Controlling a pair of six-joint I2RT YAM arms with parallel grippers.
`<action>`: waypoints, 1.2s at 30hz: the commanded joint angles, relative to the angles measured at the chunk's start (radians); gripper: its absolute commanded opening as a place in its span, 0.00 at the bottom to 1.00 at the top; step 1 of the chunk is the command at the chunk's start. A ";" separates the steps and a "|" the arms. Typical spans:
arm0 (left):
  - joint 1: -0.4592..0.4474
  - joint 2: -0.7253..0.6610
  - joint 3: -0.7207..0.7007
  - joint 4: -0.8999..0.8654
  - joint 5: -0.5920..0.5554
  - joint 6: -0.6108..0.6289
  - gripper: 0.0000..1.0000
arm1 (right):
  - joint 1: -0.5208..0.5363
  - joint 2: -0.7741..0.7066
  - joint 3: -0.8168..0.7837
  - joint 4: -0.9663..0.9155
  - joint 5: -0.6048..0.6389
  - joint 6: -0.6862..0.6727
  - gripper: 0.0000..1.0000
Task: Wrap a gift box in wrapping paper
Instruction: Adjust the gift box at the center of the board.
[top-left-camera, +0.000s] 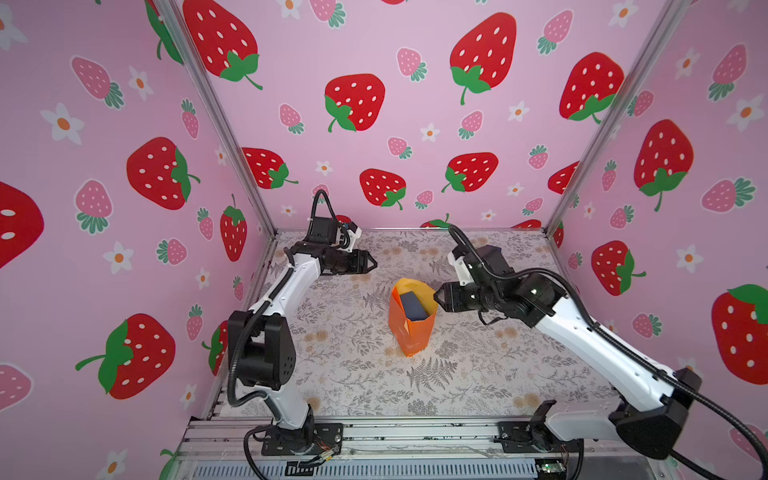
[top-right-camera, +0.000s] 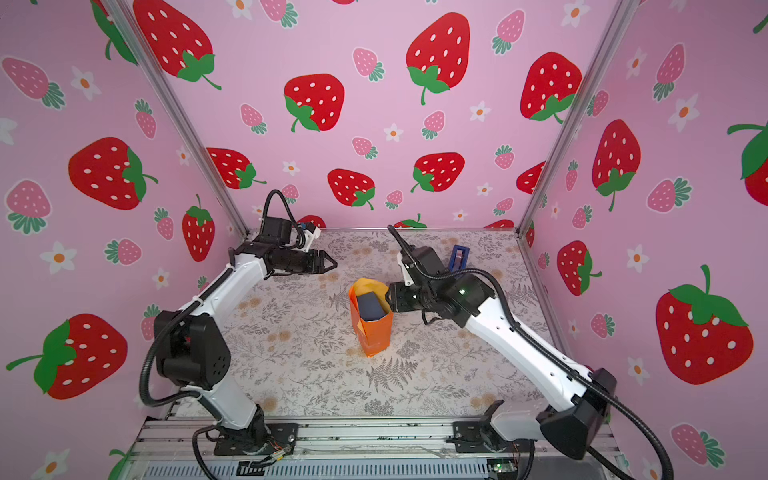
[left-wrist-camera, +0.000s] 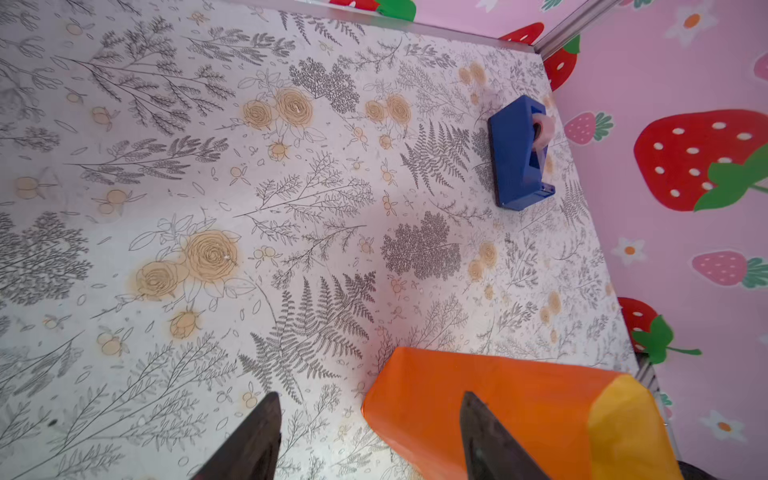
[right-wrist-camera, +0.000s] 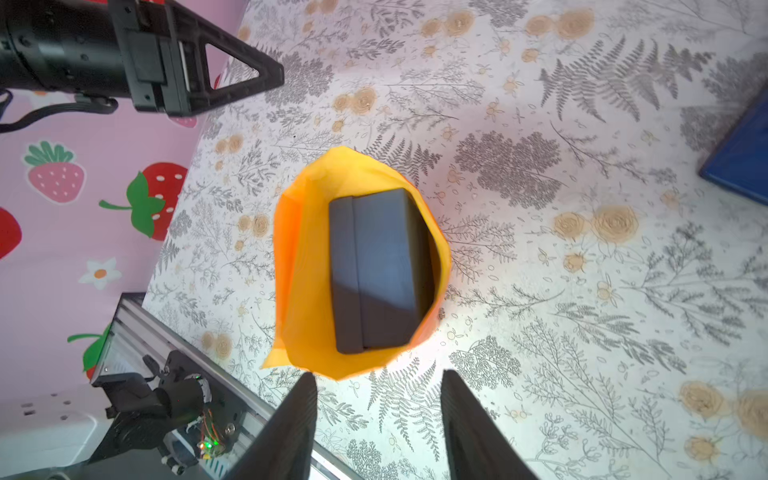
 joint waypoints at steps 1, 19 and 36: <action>-0.037 0.075 0.056 -0.121 0.128 0.011 0.67 | -0.008 -0.018 -0.191 0.068 -0.043 0.097 0.47; -0.095 0.112 -0.182 -0.057 0.312 -0.044 0.60 | -0.066 0.196 -0.569 0.825 -0.448 0.262 0.29; -0.127 -0.219 -0.661 0.271 0.231 -0.309 0.60 | -0.255 0.385 -0.342 0.635 -0.584 -0.073 0.24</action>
